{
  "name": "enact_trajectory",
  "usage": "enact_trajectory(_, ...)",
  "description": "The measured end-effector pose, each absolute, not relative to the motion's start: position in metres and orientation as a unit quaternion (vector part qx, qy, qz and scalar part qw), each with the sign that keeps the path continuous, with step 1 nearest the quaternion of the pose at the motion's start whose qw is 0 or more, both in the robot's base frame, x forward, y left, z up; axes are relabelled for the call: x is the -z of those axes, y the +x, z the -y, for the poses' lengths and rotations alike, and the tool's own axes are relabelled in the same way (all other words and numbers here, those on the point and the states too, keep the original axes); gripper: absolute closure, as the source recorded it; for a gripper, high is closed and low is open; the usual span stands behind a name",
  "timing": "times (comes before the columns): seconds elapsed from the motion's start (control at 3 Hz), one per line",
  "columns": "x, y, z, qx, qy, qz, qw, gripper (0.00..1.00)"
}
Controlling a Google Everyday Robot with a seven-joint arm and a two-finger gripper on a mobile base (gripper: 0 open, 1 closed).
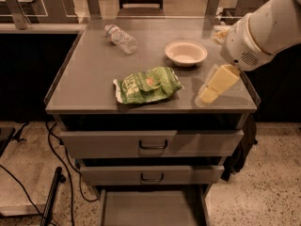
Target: Place green jalapeno chip bag into bottom drawer
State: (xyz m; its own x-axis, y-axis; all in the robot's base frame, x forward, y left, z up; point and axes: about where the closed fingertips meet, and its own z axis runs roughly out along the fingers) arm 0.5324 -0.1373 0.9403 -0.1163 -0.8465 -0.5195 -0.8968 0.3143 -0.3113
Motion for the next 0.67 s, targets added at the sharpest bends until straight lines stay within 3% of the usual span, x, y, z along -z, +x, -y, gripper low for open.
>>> enact_trajectory(0.67, -0.921, 0.555, 0.103, -0.051, -0.602, -0.732, 0.315, 0.00)
